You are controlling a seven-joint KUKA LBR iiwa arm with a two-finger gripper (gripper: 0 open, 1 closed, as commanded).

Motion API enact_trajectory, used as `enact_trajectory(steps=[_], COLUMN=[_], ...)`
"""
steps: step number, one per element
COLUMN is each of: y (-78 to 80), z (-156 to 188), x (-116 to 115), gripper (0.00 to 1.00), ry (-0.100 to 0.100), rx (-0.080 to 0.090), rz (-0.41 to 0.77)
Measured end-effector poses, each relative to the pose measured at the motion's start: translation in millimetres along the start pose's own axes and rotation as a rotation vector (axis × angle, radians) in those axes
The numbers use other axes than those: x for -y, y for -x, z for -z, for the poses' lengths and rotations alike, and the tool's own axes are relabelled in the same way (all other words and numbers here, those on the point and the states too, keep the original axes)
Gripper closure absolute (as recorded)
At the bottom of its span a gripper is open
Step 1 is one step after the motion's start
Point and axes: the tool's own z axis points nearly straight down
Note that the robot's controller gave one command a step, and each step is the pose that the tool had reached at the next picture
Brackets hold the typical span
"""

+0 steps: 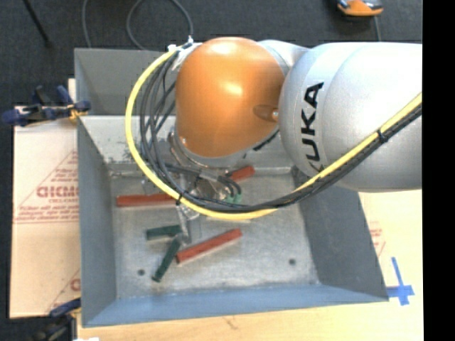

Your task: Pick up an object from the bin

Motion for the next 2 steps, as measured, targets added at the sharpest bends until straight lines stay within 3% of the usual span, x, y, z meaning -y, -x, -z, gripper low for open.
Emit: enact_trajectory(steps=[1,2], y=[-18.6,-7.5], z=[-158.2,-226.9], x=[-2.4,95.2], gripper=[0.0,0.0], ry=[0.001,-0.003], rx=[-0.009,-0.005], rz=[-0.044,-0.204])
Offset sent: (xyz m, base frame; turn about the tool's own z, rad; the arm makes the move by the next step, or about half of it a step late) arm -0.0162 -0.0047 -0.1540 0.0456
